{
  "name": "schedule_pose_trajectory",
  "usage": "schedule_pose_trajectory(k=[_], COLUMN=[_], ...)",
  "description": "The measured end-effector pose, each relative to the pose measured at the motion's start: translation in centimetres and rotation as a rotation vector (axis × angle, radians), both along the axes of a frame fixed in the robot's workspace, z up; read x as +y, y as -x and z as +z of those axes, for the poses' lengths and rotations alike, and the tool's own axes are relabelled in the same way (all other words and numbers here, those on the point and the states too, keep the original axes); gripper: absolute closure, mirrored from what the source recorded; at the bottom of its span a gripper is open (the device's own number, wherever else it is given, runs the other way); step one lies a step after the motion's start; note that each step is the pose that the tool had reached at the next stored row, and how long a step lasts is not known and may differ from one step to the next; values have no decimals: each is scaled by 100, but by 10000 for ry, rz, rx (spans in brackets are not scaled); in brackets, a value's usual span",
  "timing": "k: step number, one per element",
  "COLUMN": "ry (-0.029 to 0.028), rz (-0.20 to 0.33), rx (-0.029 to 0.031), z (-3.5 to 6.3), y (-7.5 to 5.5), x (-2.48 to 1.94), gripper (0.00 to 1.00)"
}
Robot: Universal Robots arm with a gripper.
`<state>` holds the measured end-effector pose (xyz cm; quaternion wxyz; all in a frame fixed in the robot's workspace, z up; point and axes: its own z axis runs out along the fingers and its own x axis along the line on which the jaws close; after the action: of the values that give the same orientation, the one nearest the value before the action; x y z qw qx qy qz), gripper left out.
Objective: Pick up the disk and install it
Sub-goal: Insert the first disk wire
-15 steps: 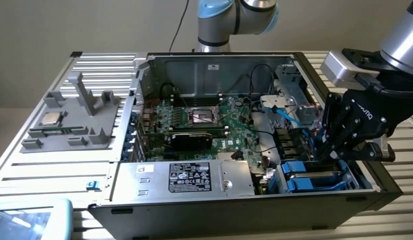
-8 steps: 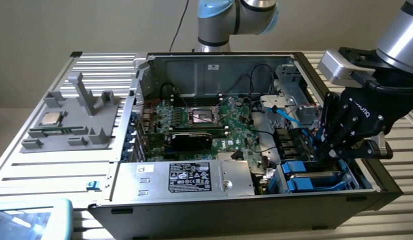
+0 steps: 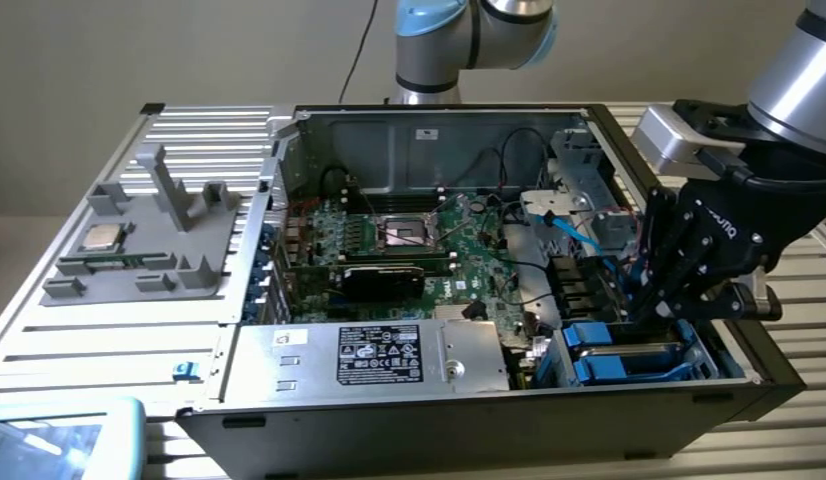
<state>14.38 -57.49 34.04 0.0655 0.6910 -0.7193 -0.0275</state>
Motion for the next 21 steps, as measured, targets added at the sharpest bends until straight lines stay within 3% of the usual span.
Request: schedule_pose_trajectory(k=[7, 11, 21], ry=[-2, -2, 1], rz=[1, 1, -13], rx=[-50, -142, -169], z=[-17, -22, -39], y=[12, 32, 32], x=[0, -1, 0], gripper=[84, 84, 84])
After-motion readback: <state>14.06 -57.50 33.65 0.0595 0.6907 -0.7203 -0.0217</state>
